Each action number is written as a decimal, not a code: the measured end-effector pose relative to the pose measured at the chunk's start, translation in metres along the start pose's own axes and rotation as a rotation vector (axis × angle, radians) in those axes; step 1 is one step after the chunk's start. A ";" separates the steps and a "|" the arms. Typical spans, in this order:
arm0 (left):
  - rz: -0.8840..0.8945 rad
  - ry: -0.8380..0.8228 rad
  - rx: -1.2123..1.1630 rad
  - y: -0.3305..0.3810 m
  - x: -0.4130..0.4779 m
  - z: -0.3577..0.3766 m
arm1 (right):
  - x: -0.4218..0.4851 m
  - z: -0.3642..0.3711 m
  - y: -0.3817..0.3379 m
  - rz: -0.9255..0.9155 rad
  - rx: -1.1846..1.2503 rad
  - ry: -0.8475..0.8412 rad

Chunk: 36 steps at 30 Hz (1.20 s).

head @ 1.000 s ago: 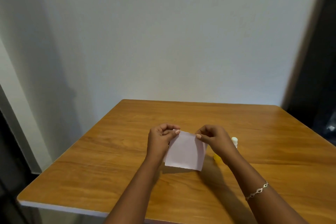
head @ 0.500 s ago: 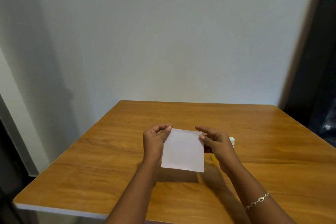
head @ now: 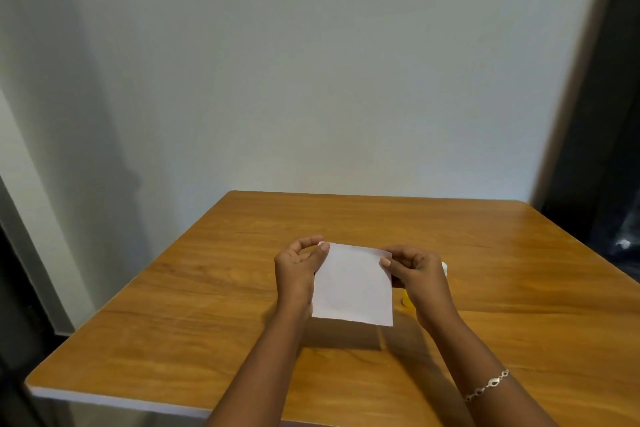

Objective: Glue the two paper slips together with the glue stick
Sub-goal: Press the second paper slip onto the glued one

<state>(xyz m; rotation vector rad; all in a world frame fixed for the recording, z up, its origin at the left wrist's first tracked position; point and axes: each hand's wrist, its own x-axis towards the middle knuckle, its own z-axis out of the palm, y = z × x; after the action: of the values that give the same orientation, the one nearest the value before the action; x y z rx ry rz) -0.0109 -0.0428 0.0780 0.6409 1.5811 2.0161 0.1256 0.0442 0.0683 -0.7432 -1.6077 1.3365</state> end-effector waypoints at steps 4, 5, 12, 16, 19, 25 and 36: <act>0.074 -0.016 0.012 0.004 -0.001 -0.004 | 0.002 0.000 -0.001 -0.018 -0.055 -0.020; 0.111 -0.013 0.048 0.005 -0.001 -0.005 | 0.004 0.000 -0.003 -0.032 -0.095 -0.034; 0.349 -0.191 0.303 0.014 0.004 -0.004 | 0.020 0.017 -0.037 -0.219 -0.534 -0.308; 0.420 -0.235 0.326 0.018 0.004 -0.004 | 0.024 0.029 -0.047 -0.270 -0.599 -0.391; 0.434 -0.259 0.312 0.019 0.004 -0.006 | 0.025 0.031 -0.050 -0.246 -0.612 -0.381; 0.435 -0.222 0.295 0.015 0.005 -0.006 | 0.022 0.030 -0.052 -0.179 -0.578 -0.406; 0.333 -0.065 0.125 0.016 0.000 -0.010 | 0.025 0.008 -0.045 -0.121 -0.635 -0.384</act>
<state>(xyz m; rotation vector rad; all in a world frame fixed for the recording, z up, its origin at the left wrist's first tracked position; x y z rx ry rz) -0.0186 -0.0531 0.0913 1.0686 1.6597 2.1112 0.1116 0.0513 0.1175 -0.7630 -2.3976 0.9086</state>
